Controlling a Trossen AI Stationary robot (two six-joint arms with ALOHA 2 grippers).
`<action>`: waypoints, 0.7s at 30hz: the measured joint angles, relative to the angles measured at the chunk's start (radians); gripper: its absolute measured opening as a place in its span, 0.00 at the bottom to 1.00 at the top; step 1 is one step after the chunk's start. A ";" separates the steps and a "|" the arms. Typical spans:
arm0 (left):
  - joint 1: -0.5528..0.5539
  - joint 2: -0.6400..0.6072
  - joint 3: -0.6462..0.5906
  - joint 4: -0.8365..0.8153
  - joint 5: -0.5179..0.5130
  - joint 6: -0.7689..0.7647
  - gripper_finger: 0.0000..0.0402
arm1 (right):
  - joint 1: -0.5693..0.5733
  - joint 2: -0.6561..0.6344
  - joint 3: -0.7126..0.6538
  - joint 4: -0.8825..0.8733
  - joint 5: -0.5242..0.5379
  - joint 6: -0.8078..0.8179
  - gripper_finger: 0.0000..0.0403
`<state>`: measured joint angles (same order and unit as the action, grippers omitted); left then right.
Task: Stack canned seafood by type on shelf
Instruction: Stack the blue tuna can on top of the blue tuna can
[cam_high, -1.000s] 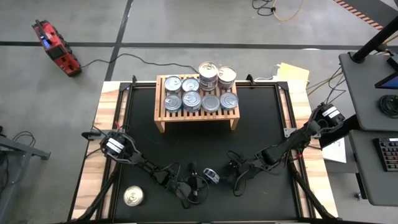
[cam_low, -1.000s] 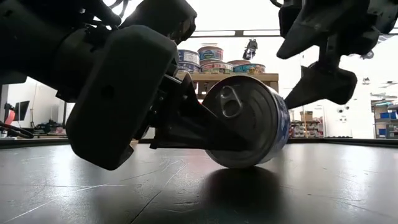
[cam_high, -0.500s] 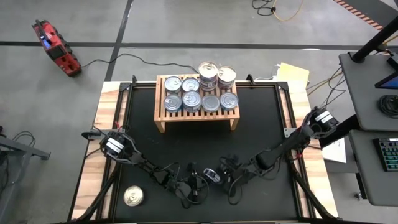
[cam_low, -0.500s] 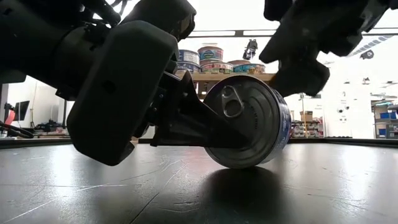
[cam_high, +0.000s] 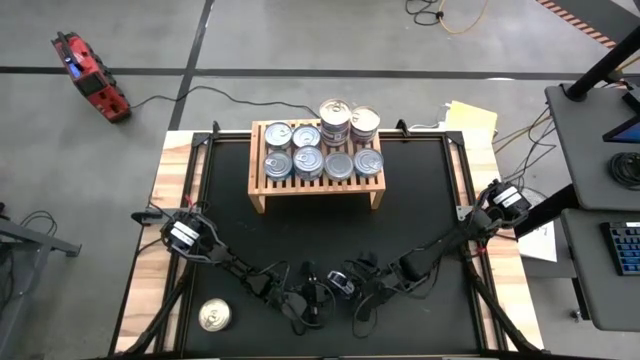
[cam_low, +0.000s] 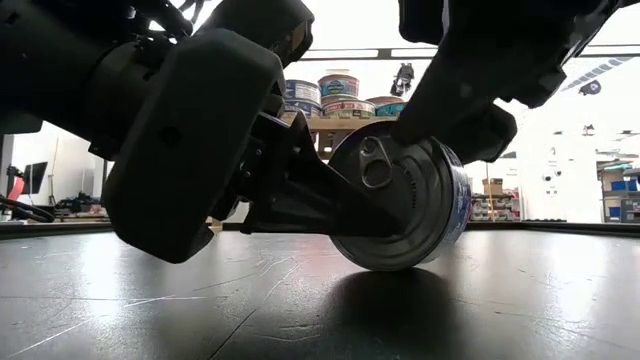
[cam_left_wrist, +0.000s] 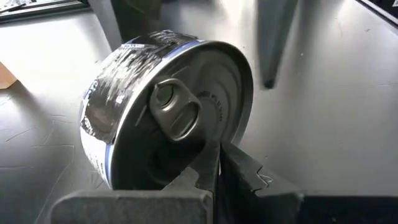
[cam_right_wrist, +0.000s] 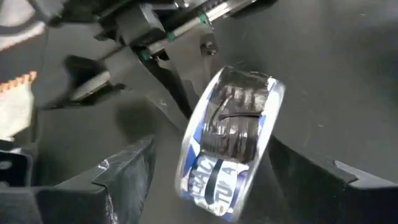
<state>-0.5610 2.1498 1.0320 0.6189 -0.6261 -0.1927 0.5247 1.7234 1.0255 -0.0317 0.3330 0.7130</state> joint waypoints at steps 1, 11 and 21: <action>0.000 0.000 0.000 0.002 0.000 0.000 0.00 | 0.000 0.006 0.011 -0.024 0.009 -0.004 0.73; 0.000 0.000 -0.003 0.007 0.011 0.000 0.00 | -0.002 0.017 0.085 -0.151 0.063 -0.034 0.49; 0.000 0.000 -0.003 0.008 0.010 0.000 0.00 | 0.001 0.014 0.065 -0.142 0.060 -0.104 0.35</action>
<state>-0.5610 2.1494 1.0286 0.6265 -0.6158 -0.1925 0.5255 1.7378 1.0908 -0.1741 0.3928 0.6094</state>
